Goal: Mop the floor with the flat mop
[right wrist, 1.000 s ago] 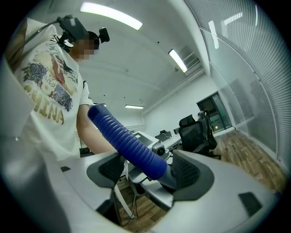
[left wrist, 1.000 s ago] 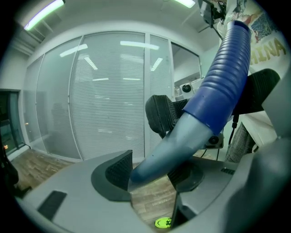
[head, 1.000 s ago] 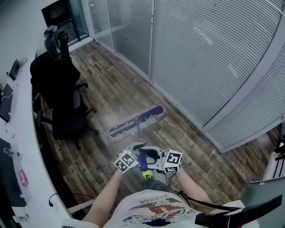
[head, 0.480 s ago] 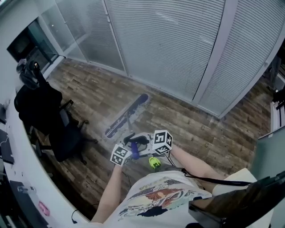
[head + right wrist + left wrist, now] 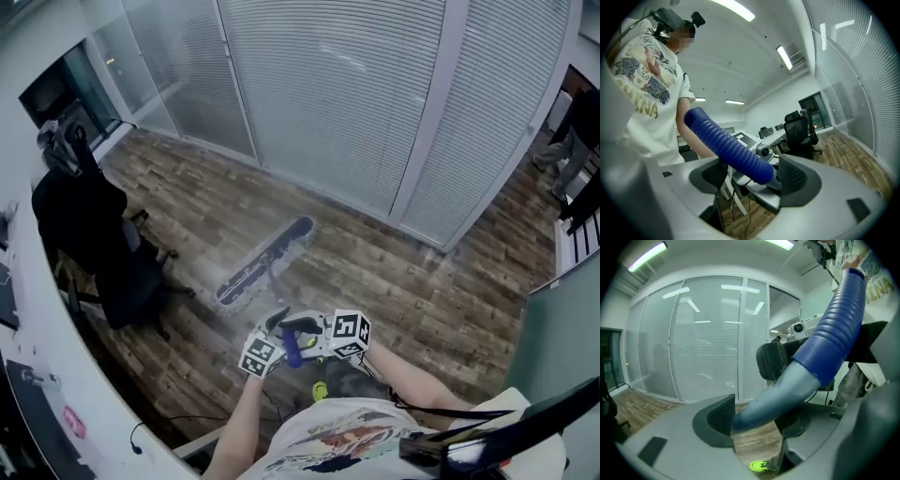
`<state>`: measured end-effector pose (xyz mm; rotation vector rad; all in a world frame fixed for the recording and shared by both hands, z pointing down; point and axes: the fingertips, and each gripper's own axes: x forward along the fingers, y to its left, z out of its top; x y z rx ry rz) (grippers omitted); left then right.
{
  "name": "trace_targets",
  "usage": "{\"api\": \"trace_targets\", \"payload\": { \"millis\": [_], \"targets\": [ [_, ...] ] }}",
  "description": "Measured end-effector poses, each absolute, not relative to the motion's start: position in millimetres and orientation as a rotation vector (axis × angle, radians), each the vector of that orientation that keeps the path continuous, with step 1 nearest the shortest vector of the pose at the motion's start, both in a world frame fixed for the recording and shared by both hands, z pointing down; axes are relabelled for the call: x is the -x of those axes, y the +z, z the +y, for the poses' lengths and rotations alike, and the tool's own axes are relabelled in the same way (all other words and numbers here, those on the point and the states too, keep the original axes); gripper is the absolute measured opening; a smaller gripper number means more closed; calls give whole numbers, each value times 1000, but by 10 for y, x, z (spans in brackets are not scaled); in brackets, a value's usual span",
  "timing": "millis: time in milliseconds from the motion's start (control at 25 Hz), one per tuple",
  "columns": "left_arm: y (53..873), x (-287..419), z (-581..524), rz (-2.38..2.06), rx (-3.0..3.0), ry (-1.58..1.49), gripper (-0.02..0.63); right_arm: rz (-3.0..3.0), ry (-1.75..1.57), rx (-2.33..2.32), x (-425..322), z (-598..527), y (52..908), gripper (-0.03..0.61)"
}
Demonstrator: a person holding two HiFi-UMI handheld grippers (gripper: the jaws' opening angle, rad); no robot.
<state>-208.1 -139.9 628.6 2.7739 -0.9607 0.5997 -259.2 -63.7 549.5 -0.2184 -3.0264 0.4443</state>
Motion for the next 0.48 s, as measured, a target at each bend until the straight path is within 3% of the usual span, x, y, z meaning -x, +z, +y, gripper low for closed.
{"api": "trace_targets", "payload": {
  "millis": [480],
  "targets": [
    [6292,1000,-257,-846,-2796,593,220,-3091,554,-27,1497,402,5441,298]
  ]
}}
